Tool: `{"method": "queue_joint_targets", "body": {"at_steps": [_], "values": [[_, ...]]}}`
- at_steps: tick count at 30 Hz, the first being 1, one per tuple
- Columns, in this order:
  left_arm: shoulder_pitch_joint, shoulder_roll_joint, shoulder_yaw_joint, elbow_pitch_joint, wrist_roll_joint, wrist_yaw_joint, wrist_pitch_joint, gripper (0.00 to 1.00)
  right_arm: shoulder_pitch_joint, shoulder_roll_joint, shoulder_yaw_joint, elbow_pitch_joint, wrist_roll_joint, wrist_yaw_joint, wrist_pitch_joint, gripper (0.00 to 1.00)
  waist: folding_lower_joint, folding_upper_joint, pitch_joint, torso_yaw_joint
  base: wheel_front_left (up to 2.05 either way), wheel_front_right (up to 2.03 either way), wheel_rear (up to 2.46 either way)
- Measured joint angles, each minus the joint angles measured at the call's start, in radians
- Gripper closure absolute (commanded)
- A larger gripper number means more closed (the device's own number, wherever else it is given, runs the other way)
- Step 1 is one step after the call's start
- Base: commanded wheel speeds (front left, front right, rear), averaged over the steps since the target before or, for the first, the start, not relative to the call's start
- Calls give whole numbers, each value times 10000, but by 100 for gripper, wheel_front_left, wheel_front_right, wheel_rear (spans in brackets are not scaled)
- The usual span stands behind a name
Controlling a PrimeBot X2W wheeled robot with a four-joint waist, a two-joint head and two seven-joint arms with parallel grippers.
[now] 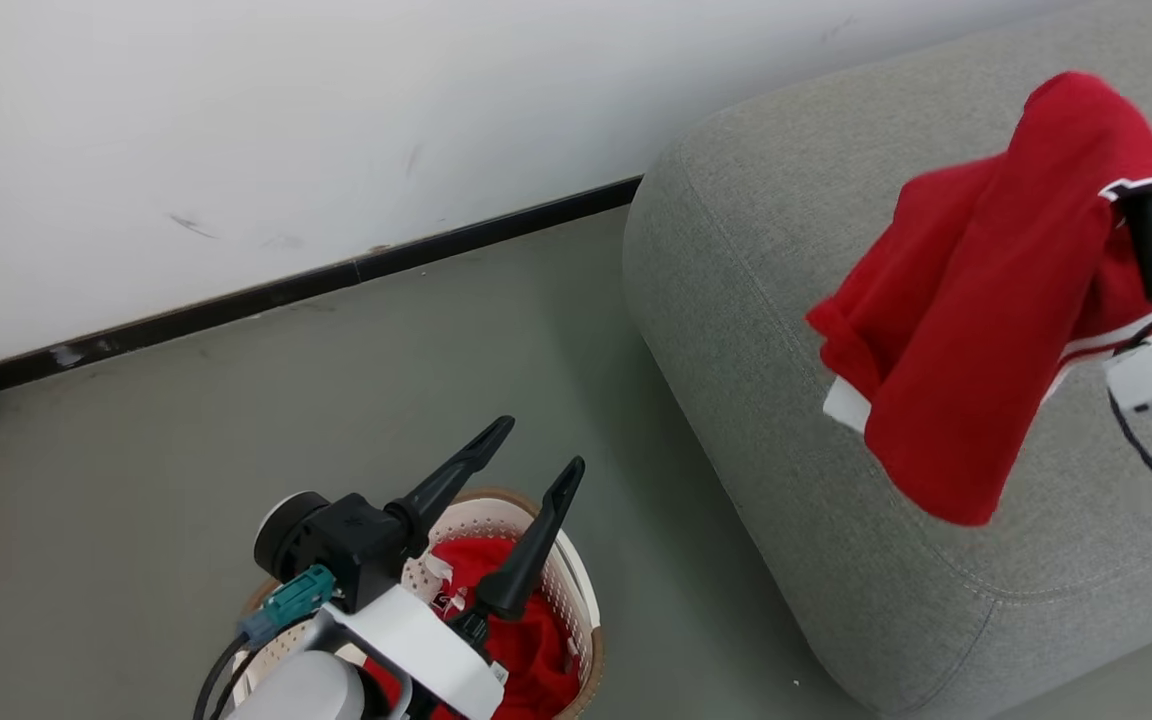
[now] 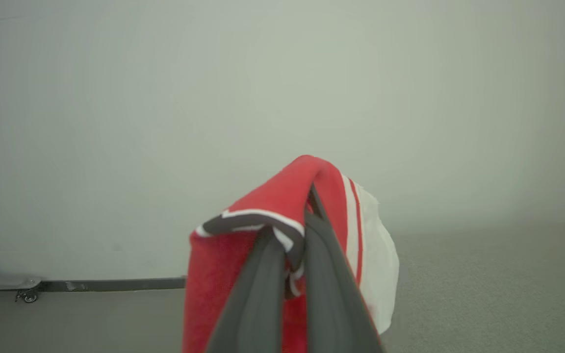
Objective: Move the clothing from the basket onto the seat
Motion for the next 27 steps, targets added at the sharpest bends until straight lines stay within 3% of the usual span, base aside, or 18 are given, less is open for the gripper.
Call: {"method": "queue_joint_targets", "body": {"at_steps": [11, 18, 27], "values": [[-35, 221, 125, -614, 337, 171, -2, 0, -1625, -834, -560, 1237, -2, 2, 742, 100, 0, 0, 625, 310, 0, 0, 0], [-241, 380, -92, -989, 635, 199, 84, 0, -2486, -1407, -1227, 1906, -33, 2, 800, 100, 0, 0, 1047, 524, 0, 0, 0], [-494, 380, -330, -1461, 846, 199, 270, 0, -2958, -1812, -1344, 2635, -303, 2, 888, 100, 0, 0, 1556, 741, 0, 0, 0]]}}
